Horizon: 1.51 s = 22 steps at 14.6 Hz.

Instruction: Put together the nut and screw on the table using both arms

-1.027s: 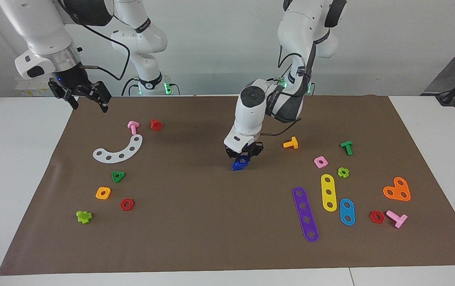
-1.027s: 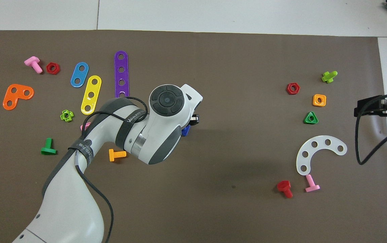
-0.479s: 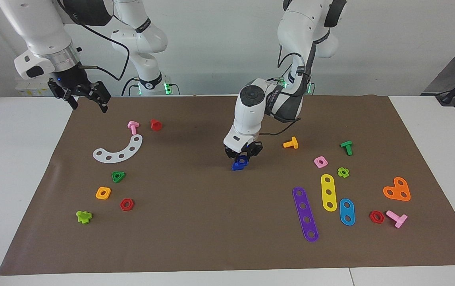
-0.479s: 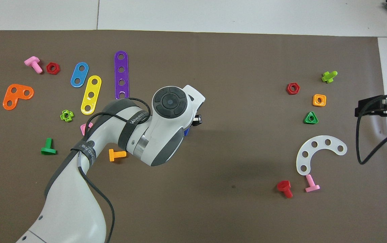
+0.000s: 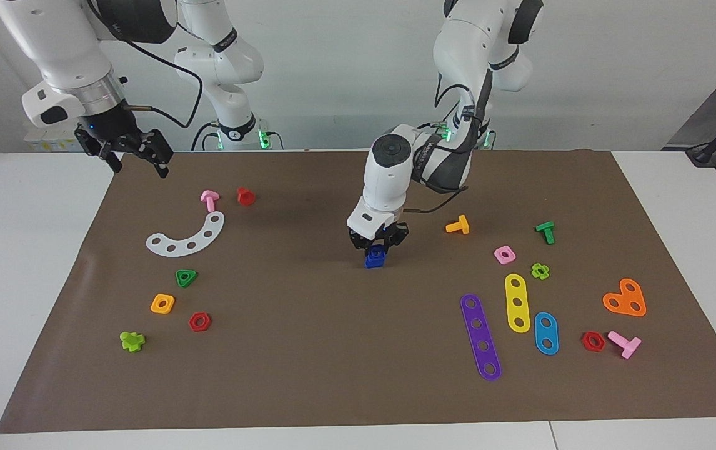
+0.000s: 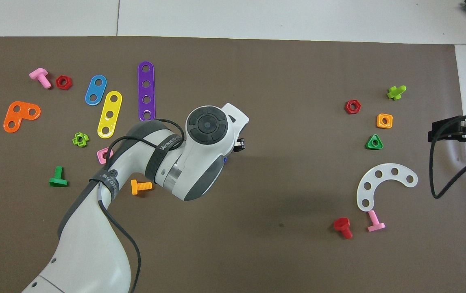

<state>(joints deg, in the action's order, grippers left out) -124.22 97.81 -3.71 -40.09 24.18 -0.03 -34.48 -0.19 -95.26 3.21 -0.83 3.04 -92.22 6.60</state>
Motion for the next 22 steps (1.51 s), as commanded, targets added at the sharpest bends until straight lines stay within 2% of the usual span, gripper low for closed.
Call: schedule_targets --ticks 1,6,17,22 --pt "-1.72 1.41 0.81 -1.04 0.43 -0.32 -0.94 0.11 1.24 -1.07 0.92 0.66 -0.14 0.20 -2.38 1.00" --pt "-2.96 2.56 0.81 -1.04 0.43 -0.32 -0.94 0.10 1.16 -1.16 0.92 0.66 -0.14 0.20 -2.29 1.00" --pt "4.95 -4.03 0.81 -1.04 1.40 2.31 -0.41 0.10 1.16 -1.86 1.28 0.66 -0.14 0.11 -2.29 1.00" --pt "4.16 -2.63 0.81 -1.04 1.40 2.14 -0.50 0.10 1.16 -1.86 1.28 0.66 -0.14 0.11 -2.38 1.00"
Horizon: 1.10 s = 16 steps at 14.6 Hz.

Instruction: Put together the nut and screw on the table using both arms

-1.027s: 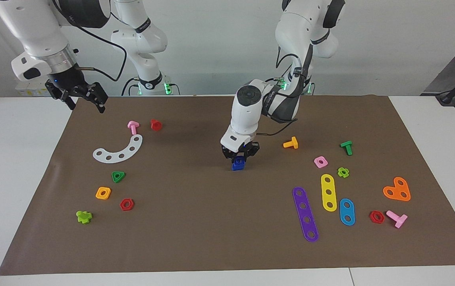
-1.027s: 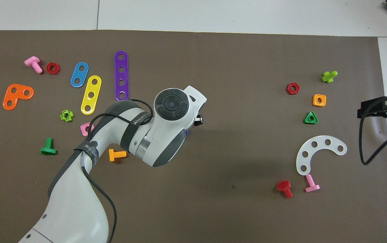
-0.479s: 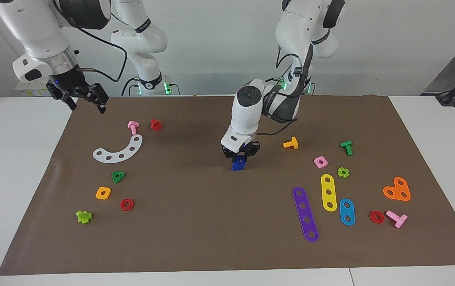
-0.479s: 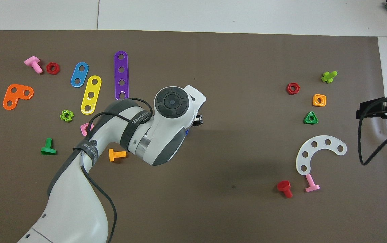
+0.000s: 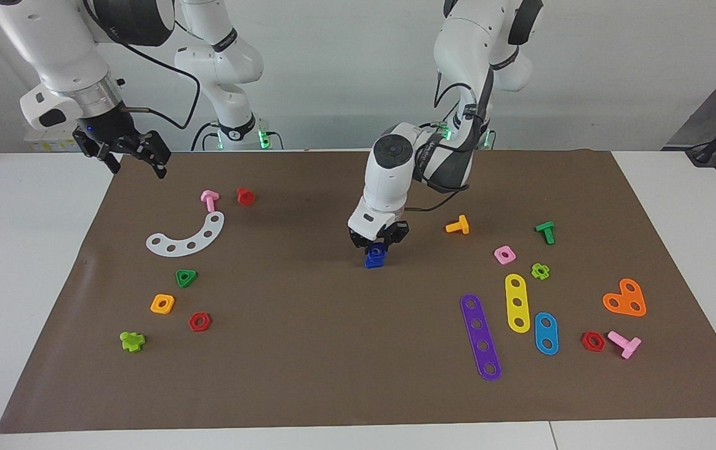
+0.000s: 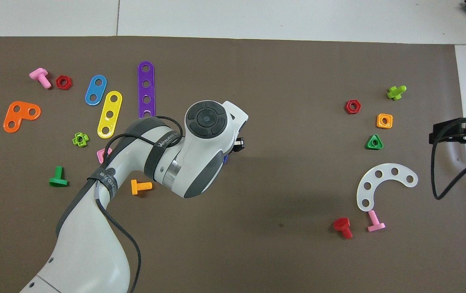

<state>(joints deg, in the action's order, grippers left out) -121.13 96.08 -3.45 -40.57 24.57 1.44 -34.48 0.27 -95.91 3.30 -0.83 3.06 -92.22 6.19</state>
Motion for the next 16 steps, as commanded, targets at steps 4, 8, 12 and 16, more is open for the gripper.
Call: schedule_targets --ticks 4,8,12,16 --pt "-0.59 1.04 0.55 -0.56 0.83 0.58 -0.59 0.10 0.78 -1.21 1.18 0.66 -0.16 0.12 -1.97 1.00" --pt "-2.43 2.79 0.55 -0.56 0.57 0.67 -0.50 0.10 0.78 -1.21 1.27 0.66 -0.16 0.12 -2.23 1.00" --pt "-6.31 5.97 0.55 -0.56 -0.05 0.67 -0.50 0.11 0.78 -1.21 1.27 0.66 -0.16 0.12 -2.23 1.00" --pt "-6.48 5.62 0.64 -0.56 0.04 0.67 -0.59 0.56 0.78 -1.30 1.27 0.66 -0.16 0.12 -2.23 1.00"
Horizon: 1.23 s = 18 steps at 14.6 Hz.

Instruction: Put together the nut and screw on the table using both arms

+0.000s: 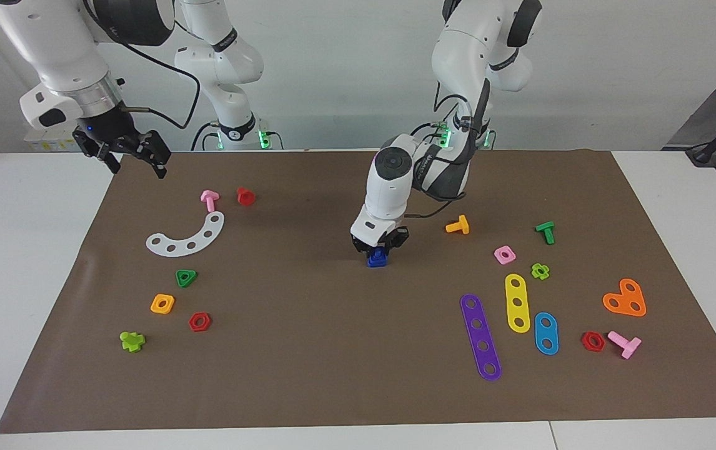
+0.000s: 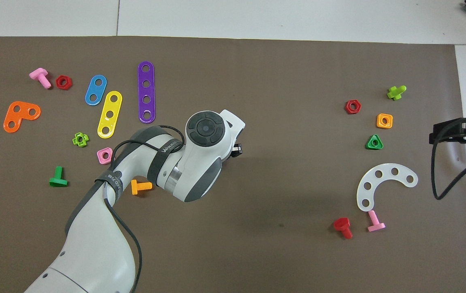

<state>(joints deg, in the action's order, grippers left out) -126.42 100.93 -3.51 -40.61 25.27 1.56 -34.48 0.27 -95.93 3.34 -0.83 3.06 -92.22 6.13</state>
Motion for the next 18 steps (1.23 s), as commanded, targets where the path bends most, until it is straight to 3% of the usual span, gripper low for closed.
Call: schedule_targets --ticks 1,2,4,10,13,18 --pt "-1.20 0.50 0.69 -0.61 -0.58 0.55 -0.67 0.73 0.78 -1.19 1.23 0.66 -0.16 0.12 -2.18 1.00" --pt "-1.03 0.06 0.78 -0.61 -0.58 0.55 -0.76 0.86 0.78 -1.28 1.23 0.66 -0.16 0.12 -2.18 1.00" --pt "-0.06 -1.51 0.87 -0.52 -0.40 0.55 -0.76 0.94 0.78 -1.28 1.23 0.66 -0.16 0.12 -2.18 1.00" --pt "15.39 -13.64 2.97 0.00 -0.74 -0.24 1.34 0.96 0.78 -1.28 1.23 0.66 -0.16 0.12 -1.57 1.00" --pt "20.05 -13.74 4.03 4.64 -6.98 -0.15 6.69 0.95 0.69 -1.19 1.23 0.66 -0.16 0.12 -1.39 1.00" --pt "27.17 -13.39 4.03 23.95 -13.66 -0.06 18.99 0.95 0.26 -1.10 1.23 0.92 -0.33 0.12 -1.39 1.00"
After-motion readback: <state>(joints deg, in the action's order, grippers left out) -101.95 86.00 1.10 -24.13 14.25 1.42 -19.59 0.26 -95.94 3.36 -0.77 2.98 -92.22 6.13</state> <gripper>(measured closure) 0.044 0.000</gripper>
